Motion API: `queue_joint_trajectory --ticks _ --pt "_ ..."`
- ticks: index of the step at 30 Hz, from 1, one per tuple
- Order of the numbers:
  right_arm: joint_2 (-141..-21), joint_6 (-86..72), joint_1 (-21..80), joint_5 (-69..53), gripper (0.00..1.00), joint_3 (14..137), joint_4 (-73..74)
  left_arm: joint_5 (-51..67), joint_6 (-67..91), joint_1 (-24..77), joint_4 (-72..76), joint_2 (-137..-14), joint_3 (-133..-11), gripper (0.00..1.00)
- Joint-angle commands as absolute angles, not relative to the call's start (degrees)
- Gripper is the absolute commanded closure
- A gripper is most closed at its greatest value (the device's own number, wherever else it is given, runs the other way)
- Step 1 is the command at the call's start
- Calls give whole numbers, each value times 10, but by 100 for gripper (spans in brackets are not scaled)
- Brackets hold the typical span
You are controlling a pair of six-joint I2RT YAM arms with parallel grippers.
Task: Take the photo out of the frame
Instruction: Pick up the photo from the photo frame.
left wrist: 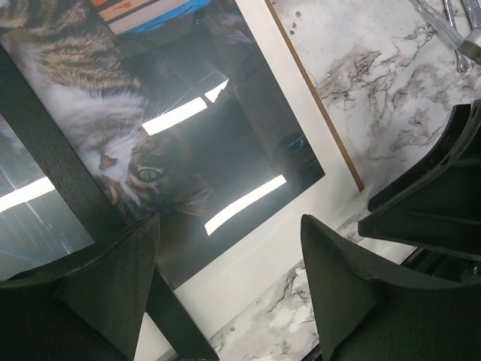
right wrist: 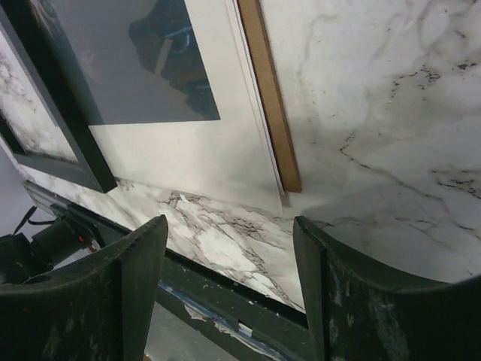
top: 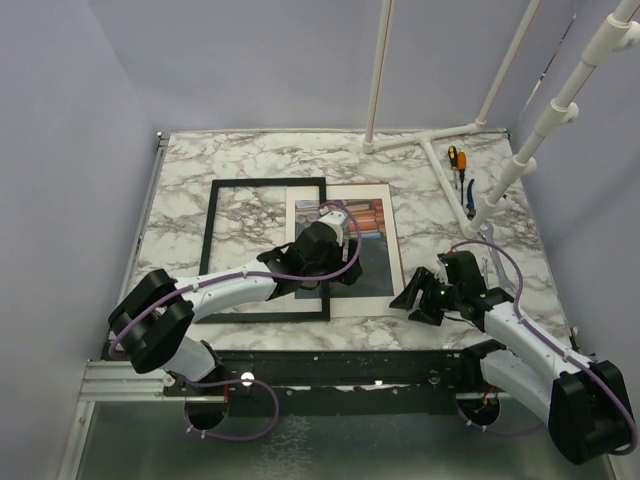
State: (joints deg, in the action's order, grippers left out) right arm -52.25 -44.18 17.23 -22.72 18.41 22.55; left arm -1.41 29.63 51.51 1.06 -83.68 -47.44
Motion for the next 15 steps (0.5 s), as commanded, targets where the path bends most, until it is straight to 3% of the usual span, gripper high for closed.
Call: queue_joint_trajectory --ticks 1,15 --pt "-537 -458 171 -255 31 164 184 -6 286 518 28 -823 -470 25" --pt "-508 -472 171 -276 35 170 166 -4 285 518 28 -815 -467 25"
